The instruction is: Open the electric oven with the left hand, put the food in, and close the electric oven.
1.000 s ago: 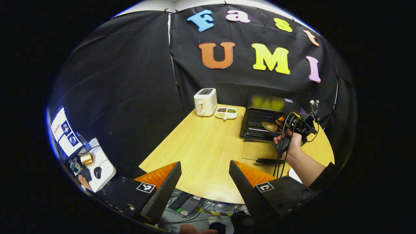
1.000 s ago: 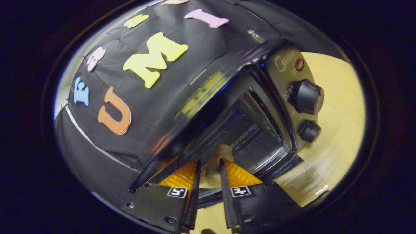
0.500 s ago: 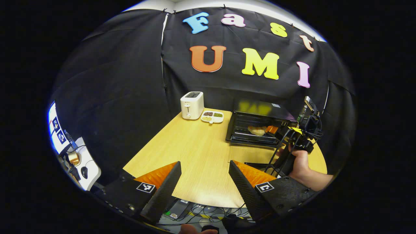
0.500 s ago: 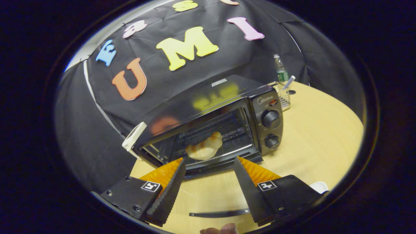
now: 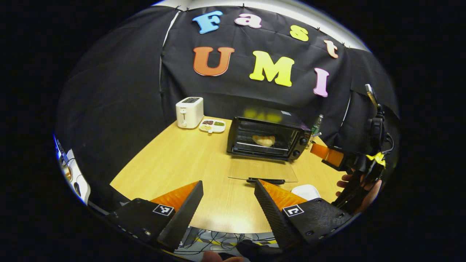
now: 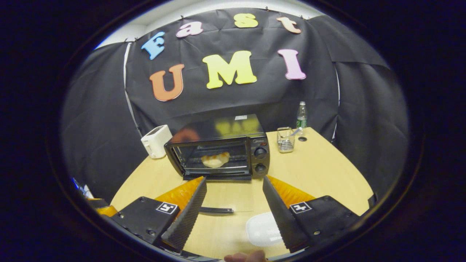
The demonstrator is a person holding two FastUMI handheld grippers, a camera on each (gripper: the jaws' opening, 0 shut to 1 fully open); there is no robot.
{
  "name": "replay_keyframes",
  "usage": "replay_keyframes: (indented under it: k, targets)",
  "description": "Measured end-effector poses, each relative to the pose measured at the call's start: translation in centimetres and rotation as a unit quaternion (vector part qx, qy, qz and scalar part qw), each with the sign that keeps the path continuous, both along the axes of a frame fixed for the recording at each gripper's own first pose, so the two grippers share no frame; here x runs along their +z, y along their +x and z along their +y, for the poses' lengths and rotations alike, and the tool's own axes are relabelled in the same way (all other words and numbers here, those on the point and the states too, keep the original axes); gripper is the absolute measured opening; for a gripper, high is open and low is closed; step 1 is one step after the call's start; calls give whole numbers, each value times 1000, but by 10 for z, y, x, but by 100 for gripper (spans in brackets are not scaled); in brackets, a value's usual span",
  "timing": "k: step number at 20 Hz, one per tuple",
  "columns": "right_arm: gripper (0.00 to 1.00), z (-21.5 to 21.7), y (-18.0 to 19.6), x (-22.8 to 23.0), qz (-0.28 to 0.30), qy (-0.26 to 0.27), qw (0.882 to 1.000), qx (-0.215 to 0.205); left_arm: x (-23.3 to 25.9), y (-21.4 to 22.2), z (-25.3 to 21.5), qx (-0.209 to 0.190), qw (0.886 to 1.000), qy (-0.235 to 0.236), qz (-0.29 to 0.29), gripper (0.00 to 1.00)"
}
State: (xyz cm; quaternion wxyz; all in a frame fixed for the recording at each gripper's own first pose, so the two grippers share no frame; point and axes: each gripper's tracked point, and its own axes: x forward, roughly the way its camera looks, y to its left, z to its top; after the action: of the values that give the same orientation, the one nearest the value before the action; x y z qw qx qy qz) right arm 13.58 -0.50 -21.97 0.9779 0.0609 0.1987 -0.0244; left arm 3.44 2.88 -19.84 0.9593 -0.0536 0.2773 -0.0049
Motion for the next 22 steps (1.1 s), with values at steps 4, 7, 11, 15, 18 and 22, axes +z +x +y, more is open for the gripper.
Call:
replay_keyframes:
  k: [4,7,11,15,18,22]
  targets:
    - [96,-17,-38,16,8,-13,1000,-13,-27,-1,-27,-36,999,-6,17,93]
    - [96,-28,-61,24,17,-33,999,-15,-58,5,-46,-53,998,-16,25,93]
    - [96,-43,-79,37,16,-82,996,-14,-91,14,-74,-73,996,-22,35,83]
    - [97,-59,-85,33,30,-80,996,-32,-123,34,-92,-84,995,-22,47,95]
    - [97,-81,-94,30,41,-87,994,-56,-147,51,-96,-87,994,-15,62,95]
    - [96,-114,-106,22,60,-86,990,-94,-175,72,-99,-80,993,-8,82,95]
